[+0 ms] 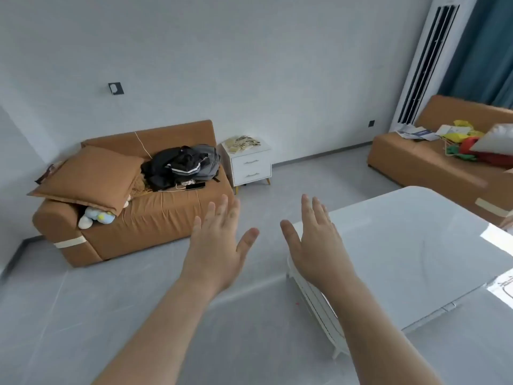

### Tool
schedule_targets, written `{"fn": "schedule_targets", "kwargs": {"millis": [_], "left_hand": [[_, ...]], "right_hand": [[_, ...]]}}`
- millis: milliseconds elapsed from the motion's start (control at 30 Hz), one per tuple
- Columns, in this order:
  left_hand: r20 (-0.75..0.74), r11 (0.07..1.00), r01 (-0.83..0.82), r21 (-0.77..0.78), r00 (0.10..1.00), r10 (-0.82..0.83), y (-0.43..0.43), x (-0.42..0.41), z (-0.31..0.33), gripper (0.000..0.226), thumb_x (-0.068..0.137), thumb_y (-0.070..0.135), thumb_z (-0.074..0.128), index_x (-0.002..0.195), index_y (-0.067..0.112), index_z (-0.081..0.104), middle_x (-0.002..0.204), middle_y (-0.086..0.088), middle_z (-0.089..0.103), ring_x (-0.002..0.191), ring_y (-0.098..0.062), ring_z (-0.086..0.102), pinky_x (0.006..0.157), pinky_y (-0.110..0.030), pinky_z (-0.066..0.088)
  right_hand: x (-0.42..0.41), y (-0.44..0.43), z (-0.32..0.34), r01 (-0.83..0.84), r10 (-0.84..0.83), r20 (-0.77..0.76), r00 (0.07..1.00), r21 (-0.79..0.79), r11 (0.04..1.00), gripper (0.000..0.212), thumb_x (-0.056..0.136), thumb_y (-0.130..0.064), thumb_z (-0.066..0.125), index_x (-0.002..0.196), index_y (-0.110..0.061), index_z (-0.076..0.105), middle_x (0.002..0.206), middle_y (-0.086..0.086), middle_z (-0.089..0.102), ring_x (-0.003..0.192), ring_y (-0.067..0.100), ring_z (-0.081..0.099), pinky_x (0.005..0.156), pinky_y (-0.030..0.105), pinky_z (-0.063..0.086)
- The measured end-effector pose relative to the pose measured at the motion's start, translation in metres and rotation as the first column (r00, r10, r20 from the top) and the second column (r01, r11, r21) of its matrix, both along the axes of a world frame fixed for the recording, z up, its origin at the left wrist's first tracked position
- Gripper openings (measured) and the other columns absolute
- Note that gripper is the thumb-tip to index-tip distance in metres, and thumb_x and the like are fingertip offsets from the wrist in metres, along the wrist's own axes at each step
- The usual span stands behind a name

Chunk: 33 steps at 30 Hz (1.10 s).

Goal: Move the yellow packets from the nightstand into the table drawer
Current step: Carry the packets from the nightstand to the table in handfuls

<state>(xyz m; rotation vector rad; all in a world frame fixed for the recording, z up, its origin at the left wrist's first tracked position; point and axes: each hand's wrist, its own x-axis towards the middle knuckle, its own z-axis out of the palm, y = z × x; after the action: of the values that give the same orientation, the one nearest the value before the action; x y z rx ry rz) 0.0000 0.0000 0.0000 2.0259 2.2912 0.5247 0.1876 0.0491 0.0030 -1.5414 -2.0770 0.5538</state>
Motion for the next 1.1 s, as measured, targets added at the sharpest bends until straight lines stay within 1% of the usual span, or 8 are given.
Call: {"fn": "schedule_targets", "kwargs": {"millis": [100, 233, 333, 600, 733, 933, 1000, 1100], "left_hand": [[0.021, 0.999, -0.021, -0.037, 1.000, 0.021, 0.048, -0.017, -0.003, 0.079, 0.095, 0.069, 0.012, 0.161, 0.027, 0.002, 0.168, 0.002, -0.006, 0.155, -0.020, -0.005, 0.126, -0.044, 0.003], [0.113, 0.997, -0.074, -0.031, 0.991, 0.077, 0.110, -0.039, -0.008, 0.083, 0.091, 0.072, 0.010, 0.161, 0.027, 0.009, 0.168, 0.003, -0.003, 0.155, -0.018, -0.002, 0.126, -0.043, 0.006], [0.155, 0.994, -0.094, -0.060, 0.983, 0.102, 0.153, -0.060, -0.015, 0.082, 0.091, 0.070, 0.013, 0.161, 0.027, 0.012, 0.168, 0.004, -0.002, 0.155, -0.017, -0.001, 0.126, -0.042, 0.006], [0.255, 0.993, -0.082, -0.088, 0.962, 0.102, 0.298, -0.130, -0.041, 0.076, 0.096, 0.067, 0.022, 0.160, 0.027, 0.018, 0.168, 0.005, -0.002, 0.155, -0.013, 0.001, 0.126, -0.041, 0.012], [0.361, 0.994, -0.064, -0.085, 0.928, 0.091, 0.389, -0.183, -0.046, 0.072, 0.098, 0.064, 0.030, 0.158, 0.026, 0.024, 0.168, 0.005, 0.000, 0.154, -0.014, 0.009, 0.123, -0.042, 0.020], [0.416, 0.996, 0.008, -0.092, 0.909, 0.031, 0.530, -0.248, -0.041, 0.071, 0.098, 0.063, 0.032, 0.158, 0.025, 0.026, 0.168, 0.005, 0.002, 0.154, -0.010, 0.008, 0.123, -0.036, 0.020], [0.427, 0.993, 0.035, -0.109, 0.904, 0.015, 0.571, -0.260, -0.042, 0.070, 0.098, 0.062, 0.032, 0.158, 0.025, 0.026, 0.168, 0.006, 0.002, 0.154, -0.008, 0.006, 0.123, -0.033, 0.018], [0.441, 0.988, 0.080, -0.134, 0.897, -0.012, 0.629, -0.273, -0.048, 0.068, 0.099, 0.061, 0.034, 0.158, 0.026, 0.027, 0.168, 0.007, 0.002, 0.153, -0.007, 0.009, 0.114, -0.023, 0.018]], "right_hand": [[-0.010, 0.057, -0.005, -0.036, 0.038, 0.054, 0.998, -0.029, 0.999, 0.073, 0.104, -0.056, 0.029, 0.162, -0.021, 0.001, 0.170, 0.003, 0.000, 0.156, 0.018, -0.003, 0.126, 0.040, 0.009], [-0.032, 0.131, -0.009, -0.094, 0.099, 0.096, 0.990, -0.054, 0.994, 0.072, 0.104, -0.056, 0.030, 0.162, -0.020, 0.007, 0.170, 0.001, 0.002, 0.156, 0.018, -0.001, 0.125, 0.036, 0.011], [-0.050, 0.179, -0.013, -0.137, 0.145, 0.129, 0.981, -0.074, 0.988, 0.071, 0.104, -0.055, 0.031, 0.162, -0.020, 0.009, 0.170, -0.001, 0.003, 0.156, 0.016, -0.002, 0.124, 0.037, 0.014], [-0.130, 0.322, -0.038, -0.182, 0.200, 0.159, 0.967, -0.117, 0.976, 0.070, 0.104, -0.057, 0.031, 0.162, -0.025, 0.009, 0.170, -0.006, 0.004, 0.156, 0.014, -0.002, 0.122, 0.036, 0.018], [-0.180, 0.406, -0.042, -0.160, 0.181, 0.179, 0.967, -0.125, 0.979, 0.069, 0.104, -0.058, 0.030, 0.162, -0.027, 0.008, 0.169, -0.009, 0.004, 0.156, 0.013, -0.001, 0.121, 0.037, 0.023], [-0.240, 0.524, -0.038, -0.118, 0.158, 0.226, 0.961, -0.183, 0.976, 0.067, 0.105, -0.057, 0.028, 0.162, -0.028, 0.008, 0.169, -0.010, 0.004, 0.156, 0.011, -0.001, 0.120, 0.035, 0.025], [-0.254, 0.560, -0.038, -0.100, 0.142, 0.228, 0.963, -0.189, 0.977, 0.067, 0.105, -0.057, 0.028, 0.162, -0.027, 0.008, 0.169, -0.010, 0.005, 0.156, 0.011, 0.000, 0.120, 0.035, 0.024], [-0.269, 0.613, -0.044, -0.077, 0.122, 0.216, 0.969, -0.203, 0.976, 0.067, 0.104, -0.057, 0.029, 0.161, -0.028, 0.008, 0.169, -0.010, 0.007, 0.156, 0.011, 0.002, 0.120, 0.035, 0.025]]}}
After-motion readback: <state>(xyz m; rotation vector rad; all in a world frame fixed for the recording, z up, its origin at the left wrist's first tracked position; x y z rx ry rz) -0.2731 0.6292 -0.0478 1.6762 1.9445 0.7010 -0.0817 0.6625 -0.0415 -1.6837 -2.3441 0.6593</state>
